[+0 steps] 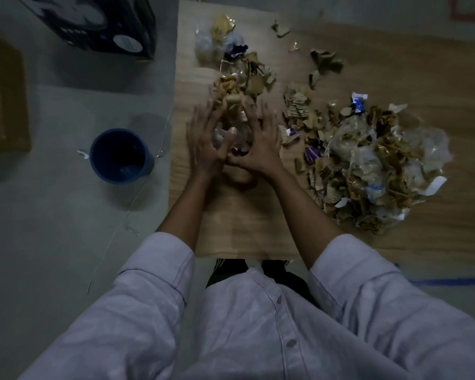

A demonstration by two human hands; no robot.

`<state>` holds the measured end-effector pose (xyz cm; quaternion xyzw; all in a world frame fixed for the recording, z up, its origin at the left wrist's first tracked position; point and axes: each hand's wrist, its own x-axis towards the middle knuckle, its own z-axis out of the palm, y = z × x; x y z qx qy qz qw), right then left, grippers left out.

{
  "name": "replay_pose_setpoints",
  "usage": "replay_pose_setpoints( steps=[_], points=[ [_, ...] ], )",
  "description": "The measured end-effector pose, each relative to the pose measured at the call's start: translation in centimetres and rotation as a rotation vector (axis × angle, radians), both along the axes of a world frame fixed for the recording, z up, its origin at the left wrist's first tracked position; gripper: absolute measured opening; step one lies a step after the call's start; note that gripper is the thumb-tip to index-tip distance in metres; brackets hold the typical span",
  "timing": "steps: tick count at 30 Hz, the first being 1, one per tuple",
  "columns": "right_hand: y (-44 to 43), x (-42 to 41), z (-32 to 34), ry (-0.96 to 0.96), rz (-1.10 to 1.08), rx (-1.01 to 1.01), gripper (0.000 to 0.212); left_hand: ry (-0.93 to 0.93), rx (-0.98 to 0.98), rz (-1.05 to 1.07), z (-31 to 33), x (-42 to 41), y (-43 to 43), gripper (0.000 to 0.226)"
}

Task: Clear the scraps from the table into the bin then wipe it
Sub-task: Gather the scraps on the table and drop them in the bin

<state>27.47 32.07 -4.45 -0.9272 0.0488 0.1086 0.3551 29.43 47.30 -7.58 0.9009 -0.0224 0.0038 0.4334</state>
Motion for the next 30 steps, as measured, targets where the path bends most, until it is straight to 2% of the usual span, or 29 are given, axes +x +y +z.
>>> replay_pose_setpoints(
  steps=[2, 6, 9, 11, 13, 15, 19, 21, 24, 28, 30],
  points=[
    [0.6, 0.1, -0.9, 0.015, 0.002, -0.025, 0.108, 0.064, 0.011, -0.071, -0.3, 0.5, -1.1, 0.058],
    [0.9, -0.5, -2.1, -0.120, -0.198, -0.064, 0.060, 0.132, -0.051, -0.092, 0.5, -0.6, -3.5, 0.047],
    [0.2, -0.9, -2.0, -0.137, -0.262, -0.044, 0.045, 0.216, -0.177, -0.072, 1.9, -1.8, -5.5, 0.033],
    [-0.4, -1.4, -1.3, -0.139, -0.329, 0.003, 0.044, 0.314, -0.349, 0.018, 3.6, -2.0, -6.8, 0.048],
    [-1.2, -2.2, 0.4, -0.185, -0.423, 0.055, 0.048, 0.295, -0.531, 0.082, 5.7, -2.0, -8.2, 0.056],
    [-2.3, -3.2, 2.6, -0.271, -0.483, 0.091, 0.044, 0.257, -0.615, 0.062, 7.9, -1.7, -9.4, 0.060],
    [-5.3, -5.2, 6.9, -0.470, -0.507, 0.051, 0.039, 0.201, -0.614, -0.080, 11.5, -1.5, -12.7, 0.050],
    [-7.2, -6.0, 8.7, -0.508, -0.492, 0.005, 0.042, 0.167, -0.578, -0.129, 13.1, -2.2, -14.9, 0.044],
    [-10.5, -6.8, 10.1, -0.490, -0.446, -0.067, 0.050, 0.077, -0.494, -0.124, 14.6, -3.3, -18.1, 0.033],
    [-13.7, -8.1, 10.1, -0.435, -0.424, -0.181, 0.054, 0.200, -0.507, -0.211, 13.6, -3.4, -20.8, 0.042],
    [-14.7, -8.6, 9.2, -0.360, -0.421, -0.208, 0.051, 0.217, -0.433, -0.245, 11.9, -3.7, -21.5, 0.044]
  ],
)
